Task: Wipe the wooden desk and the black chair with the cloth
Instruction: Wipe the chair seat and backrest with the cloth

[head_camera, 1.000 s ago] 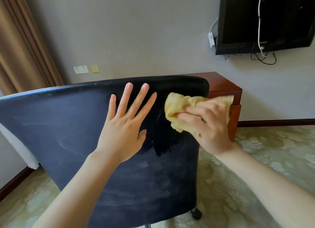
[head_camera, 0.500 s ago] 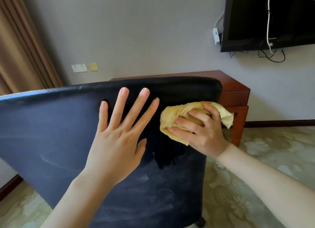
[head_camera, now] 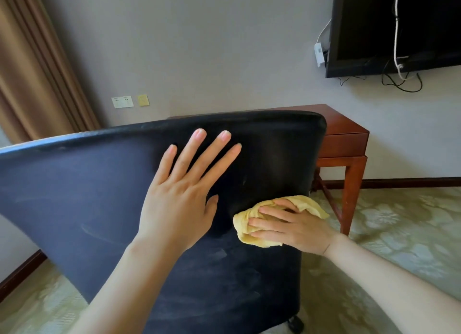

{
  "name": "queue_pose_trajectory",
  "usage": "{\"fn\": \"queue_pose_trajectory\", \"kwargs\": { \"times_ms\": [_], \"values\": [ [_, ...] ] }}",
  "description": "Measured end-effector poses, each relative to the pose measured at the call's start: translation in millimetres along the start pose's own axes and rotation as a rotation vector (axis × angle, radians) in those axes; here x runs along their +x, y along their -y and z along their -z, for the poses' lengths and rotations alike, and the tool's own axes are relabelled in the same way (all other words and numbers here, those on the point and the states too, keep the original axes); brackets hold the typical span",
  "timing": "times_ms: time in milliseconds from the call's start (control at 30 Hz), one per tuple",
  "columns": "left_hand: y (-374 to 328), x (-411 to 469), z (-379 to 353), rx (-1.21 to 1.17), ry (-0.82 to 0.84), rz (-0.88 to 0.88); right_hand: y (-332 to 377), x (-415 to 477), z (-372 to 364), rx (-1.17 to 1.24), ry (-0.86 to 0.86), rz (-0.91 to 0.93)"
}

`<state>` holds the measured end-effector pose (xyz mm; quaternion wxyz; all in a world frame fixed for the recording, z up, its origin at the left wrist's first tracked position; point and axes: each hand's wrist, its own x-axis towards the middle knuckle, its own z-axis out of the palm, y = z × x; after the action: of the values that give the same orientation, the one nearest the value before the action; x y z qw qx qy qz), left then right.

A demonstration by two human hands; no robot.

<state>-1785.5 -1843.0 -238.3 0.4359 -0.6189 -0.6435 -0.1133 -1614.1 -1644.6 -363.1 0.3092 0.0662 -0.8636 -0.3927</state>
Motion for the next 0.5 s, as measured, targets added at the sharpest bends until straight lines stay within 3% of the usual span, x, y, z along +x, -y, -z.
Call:
{"fn": "queue_pose_trajectory", "kwargs": {
  "times_ms": [100, 300, 500],
  "values": [
    [2.8, -2.4, 2.3, 0.009, -0.005, -0.005, -12.0, 17.0, 16.9, -0.018, -0.104, -0.019],
    [11.8, -12.1, 5.0, 0.016, -0.041, -0.005, -42.2, 79.5, 62.0, -0.087, -0.393, -0.222],
    [33.8, -26.4, 7.8, 0.056, -0.063, -0.024, -22.4, 113.2, 79.6, 0.065, -0.369, -0.241]
  ]
}}
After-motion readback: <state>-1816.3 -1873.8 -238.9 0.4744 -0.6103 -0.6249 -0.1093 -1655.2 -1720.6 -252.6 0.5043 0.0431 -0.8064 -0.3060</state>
